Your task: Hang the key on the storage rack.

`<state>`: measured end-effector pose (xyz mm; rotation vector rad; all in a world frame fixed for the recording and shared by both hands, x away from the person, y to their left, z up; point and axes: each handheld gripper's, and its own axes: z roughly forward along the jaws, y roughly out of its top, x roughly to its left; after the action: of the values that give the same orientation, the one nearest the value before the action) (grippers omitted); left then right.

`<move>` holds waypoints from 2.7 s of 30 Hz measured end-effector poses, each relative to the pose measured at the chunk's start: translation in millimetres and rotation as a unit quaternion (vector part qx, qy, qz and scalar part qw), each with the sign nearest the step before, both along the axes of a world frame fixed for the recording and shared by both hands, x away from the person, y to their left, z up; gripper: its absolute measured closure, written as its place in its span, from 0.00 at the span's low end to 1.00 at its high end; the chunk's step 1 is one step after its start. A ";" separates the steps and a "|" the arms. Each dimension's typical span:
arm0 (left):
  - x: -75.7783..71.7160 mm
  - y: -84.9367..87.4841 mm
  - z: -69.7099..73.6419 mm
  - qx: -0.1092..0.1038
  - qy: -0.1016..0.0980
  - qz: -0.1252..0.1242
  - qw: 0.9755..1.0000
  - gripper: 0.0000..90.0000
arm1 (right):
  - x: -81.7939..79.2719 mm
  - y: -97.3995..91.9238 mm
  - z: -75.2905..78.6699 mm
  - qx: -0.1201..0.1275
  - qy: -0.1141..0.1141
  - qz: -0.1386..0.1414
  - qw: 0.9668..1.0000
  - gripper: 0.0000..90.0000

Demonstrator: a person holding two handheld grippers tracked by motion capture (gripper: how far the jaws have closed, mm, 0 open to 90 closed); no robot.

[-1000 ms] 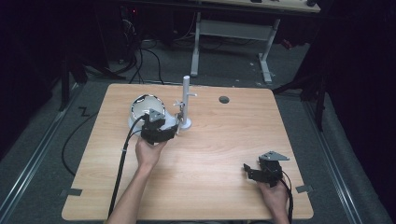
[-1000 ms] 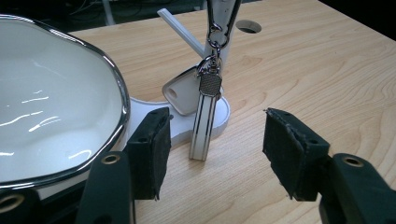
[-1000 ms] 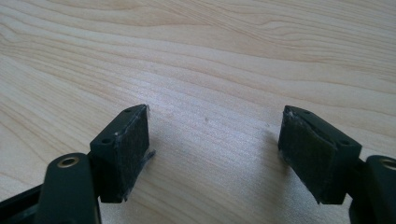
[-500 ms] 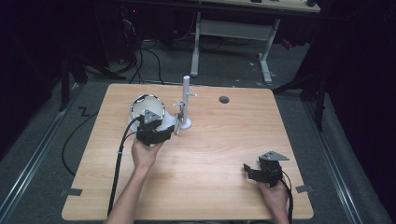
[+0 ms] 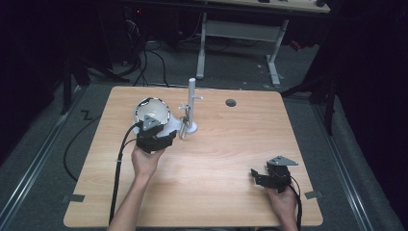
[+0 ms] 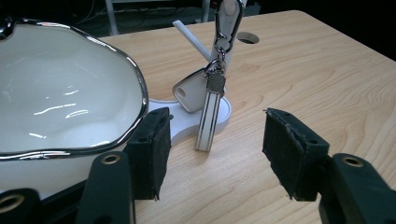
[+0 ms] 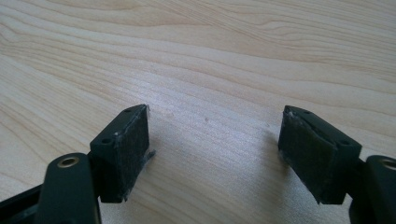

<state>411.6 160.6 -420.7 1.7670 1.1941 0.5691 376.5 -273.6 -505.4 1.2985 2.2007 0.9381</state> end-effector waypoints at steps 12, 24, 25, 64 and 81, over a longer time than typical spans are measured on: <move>-9.8 4.3 4.2 0.002 -0.007 -0.003 1.000 0.47 | 0.0 0.0 0.0 0.000 0.000 0.000 1.000 0.28; -20.1 6.8 11.1 -0.004 -0.013 -0.013 1.000 0.47 | 0.1 0.0 0.0 0.000 0.000 0.000 1.000 0.28; -21.0 7.4 11.8 -0.005 -0.014 -0.013 1.000 0.47 | 0.1 0.0 0.0 0.000 0.000 0.000 1.000 0.28; -67.2 48.5 0.1 -0.025 -0.024 0.028 0.999 0.46 | 0.4 0.0 0.0 0.000 0.000 0.000 1.000 0.28; -78.5 55.9 -23.7 -0.008 -0.011 0.044 0.999 0.45 | 0.2 0.0 0.0 0.000 0.000 -0.001 1.000 0.28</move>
<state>333.1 216.5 -444.4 1.6968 1.2624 0.6261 376.7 -273.6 -505.4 1.2990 2.1992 0.9373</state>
